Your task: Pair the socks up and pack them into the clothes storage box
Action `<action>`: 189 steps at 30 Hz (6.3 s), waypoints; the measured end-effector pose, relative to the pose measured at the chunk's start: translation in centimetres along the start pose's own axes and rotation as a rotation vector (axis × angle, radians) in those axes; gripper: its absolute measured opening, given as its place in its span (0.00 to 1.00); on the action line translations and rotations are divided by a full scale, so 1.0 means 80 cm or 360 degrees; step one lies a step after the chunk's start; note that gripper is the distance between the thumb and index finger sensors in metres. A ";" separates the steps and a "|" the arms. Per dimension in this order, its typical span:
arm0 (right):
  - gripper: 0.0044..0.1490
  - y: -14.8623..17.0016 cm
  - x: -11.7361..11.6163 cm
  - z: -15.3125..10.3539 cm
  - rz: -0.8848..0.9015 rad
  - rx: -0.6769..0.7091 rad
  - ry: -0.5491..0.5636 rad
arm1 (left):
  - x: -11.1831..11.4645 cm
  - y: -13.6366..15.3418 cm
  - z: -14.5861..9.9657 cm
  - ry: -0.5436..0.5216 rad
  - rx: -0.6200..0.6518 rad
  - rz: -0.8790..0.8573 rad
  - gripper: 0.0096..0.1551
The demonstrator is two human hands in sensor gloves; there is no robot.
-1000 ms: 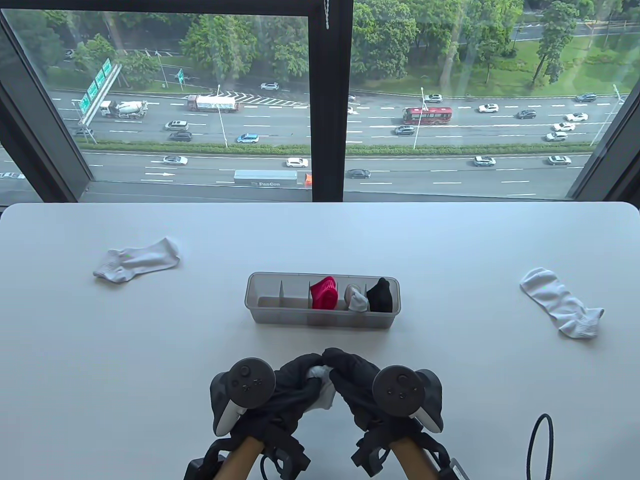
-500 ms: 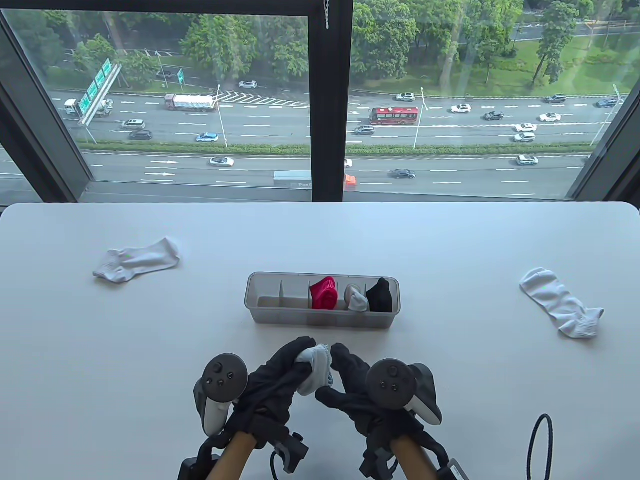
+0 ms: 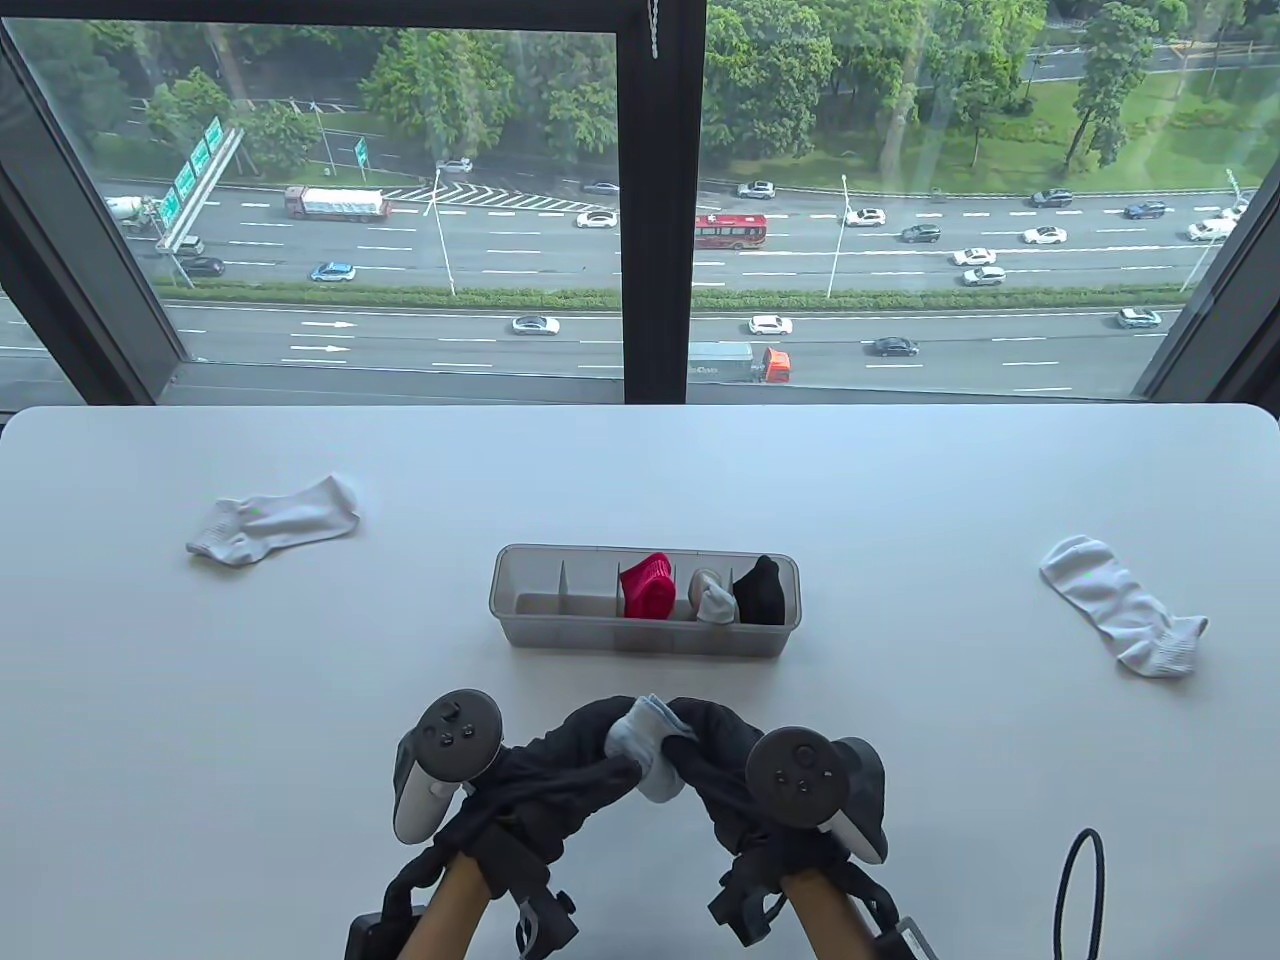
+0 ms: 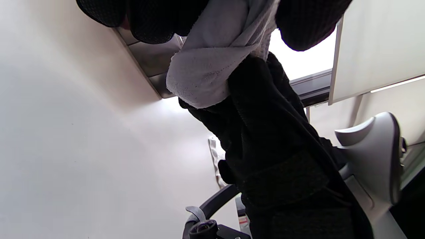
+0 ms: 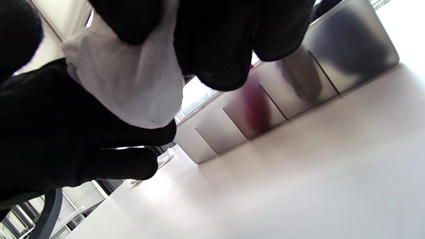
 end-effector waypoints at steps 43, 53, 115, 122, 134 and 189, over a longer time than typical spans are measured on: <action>0.46 0.019 -0.004 -0.001 -0.0944 -0.0307 -0.0510 | -0.074 -0.031 0.152 -0.0823 -0.0671 0.1490 0.28; 0.47 0.019 -0.002 -0.001 -0.0924 -0.0311 -0.0518 | -0.069 0.007 0.166 -0.0621 -0.0780 0.1509 0.29; 0.56 -0.045 -0.021 -0.005 -0.0713 -0.0014 -0.0478 | -0.193 -0.025 0.004 -0.0052 -0.0558 0.1195 0.26; 0.64 -0.055 -0.006 -0.007 -0.0552 0.0165 -0.0304 | -0.036 -0.075 0.007 0.0248 -0.0103 0.1270 0.25; 0.27 0.009 -0.006 0.005 -0.0220 -0.0014 -0.0363 | 0.019 -0.046 0.008 0.0267 -0.0027 0.0851 0.35; 0.24 0.006 -0.013 0.000 -0.0072 -0.0041 -0.0358 | 0.025 -0.036 -0.005 -0.0174 0.0115 0.0896 0.21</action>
Point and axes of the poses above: the tracker on the back of each hand, its own y axis roughly to the little-finger side, its own z axis roughly from the wrist to the fingertips, x = y × z, the point moved 1 cm from there along z, roughly from the wrist to the fingertips, and after that the axes turned 5 degrees about x, right-handed, at the moved point
